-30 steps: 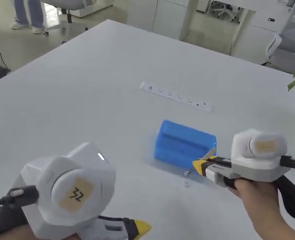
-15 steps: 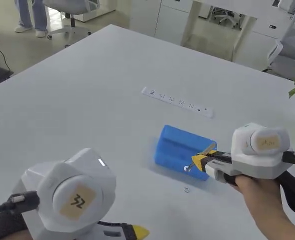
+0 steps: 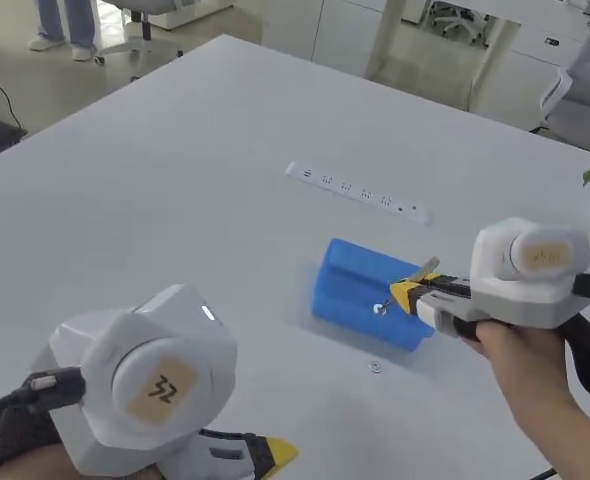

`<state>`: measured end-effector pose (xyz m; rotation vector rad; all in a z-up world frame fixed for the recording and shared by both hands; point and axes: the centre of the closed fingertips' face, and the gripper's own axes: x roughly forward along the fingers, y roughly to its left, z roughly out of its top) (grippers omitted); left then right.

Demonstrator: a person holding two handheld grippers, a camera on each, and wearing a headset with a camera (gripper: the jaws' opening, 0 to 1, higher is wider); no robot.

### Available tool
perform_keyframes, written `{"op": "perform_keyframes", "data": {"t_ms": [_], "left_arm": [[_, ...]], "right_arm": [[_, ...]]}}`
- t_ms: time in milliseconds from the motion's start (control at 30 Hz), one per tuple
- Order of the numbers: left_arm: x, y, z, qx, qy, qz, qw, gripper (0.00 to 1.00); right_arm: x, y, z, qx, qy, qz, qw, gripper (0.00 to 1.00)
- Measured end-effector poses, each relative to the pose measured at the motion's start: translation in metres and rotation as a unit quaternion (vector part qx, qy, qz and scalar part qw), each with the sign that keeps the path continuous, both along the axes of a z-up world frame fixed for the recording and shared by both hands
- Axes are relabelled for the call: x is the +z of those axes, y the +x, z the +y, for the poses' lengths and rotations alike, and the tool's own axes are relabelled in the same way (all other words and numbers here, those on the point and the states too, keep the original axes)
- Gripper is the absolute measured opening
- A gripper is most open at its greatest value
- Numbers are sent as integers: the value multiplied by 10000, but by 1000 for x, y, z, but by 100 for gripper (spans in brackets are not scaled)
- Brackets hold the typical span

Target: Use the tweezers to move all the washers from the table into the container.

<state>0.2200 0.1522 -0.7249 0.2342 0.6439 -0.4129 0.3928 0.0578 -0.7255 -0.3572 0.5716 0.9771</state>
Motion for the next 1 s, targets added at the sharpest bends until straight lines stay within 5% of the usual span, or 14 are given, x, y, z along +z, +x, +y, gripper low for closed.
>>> {"op": "perform_keyframes", "data": {"t_ms": [600,1000], "left_arm": [[-3,1,3,42,-10,55,10000,97],[-7,-1,4,27,2,102,9999,96]], "right_arm": [[-4,27,4,-128,-22,-14,9999,2],[-23,35,-4,-136,-391,-33,9991,2]]}}
